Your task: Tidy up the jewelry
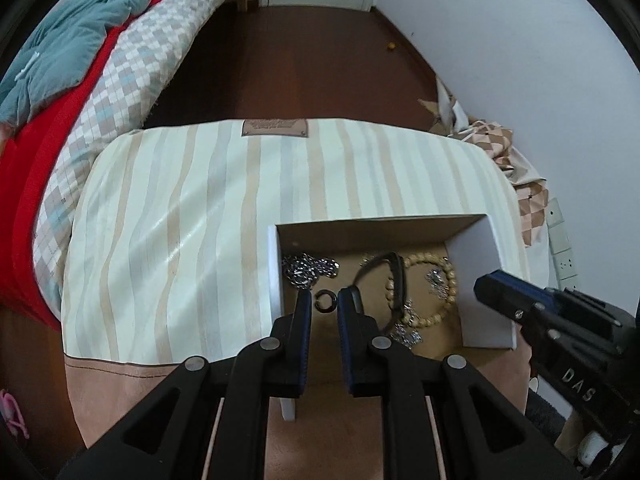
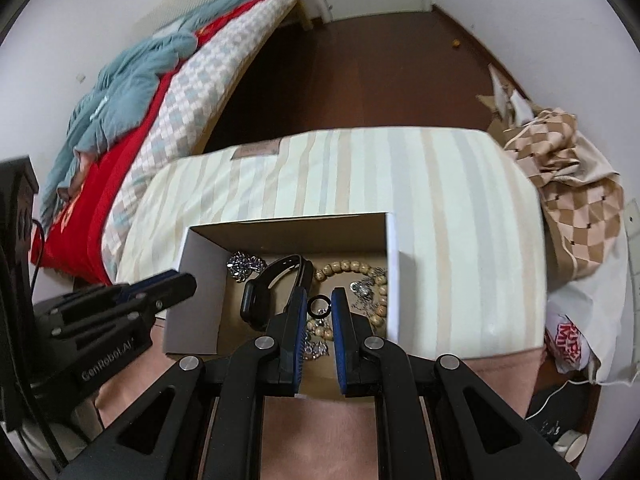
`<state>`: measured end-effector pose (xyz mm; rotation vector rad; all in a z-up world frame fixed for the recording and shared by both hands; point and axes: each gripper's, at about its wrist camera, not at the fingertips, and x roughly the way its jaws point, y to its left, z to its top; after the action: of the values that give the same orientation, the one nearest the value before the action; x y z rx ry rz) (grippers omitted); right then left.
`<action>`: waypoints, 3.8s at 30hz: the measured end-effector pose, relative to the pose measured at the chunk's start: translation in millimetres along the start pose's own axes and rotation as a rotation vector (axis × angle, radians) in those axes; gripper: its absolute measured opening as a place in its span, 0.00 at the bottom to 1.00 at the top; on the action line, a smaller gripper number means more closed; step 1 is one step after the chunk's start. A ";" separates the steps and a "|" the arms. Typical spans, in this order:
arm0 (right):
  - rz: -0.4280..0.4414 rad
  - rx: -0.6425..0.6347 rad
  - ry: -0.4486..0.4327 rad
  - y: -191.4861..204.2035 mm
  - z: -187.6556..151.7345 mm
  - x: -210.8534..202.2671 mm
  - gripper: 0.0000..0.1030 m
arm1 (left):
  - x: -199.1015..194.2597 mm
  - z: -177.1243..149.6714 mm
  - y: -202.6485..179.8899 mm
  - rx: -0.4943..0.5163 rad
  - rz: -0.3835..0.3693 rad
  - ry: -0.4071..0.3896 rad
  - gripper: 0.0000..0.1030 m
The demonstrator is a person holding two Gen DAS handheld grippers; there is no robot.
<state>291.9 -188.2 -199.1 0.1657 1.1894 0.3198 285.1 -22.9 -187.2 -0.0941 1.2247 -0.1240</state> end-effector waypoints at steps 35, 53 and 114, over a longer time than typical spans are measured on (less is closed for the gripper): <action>-0.310 -0.019 -0.105 20.8 -65.1 -105.2 1.00 | -119.4 -85.0 12.8 -0.081 0.224 -0.174 0.98; -0.333 -0.060 -0.358 86.7 -142.7 -288.8 1.00 | -277.9 -155.4 -20.4 -0.072 0.196 -0.404 0.98; -0.372 -0.023 -0.203 66.4 -32.8 -240.3 1.00 | -219.2 -56.5 -26.1 -0.067 0.196 -0.154 0.98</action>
<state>170.7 -206.3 20.5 -0.0439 0.9910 -0.0104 157.6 -17.1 1.6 -0.0408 1.0776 0.0942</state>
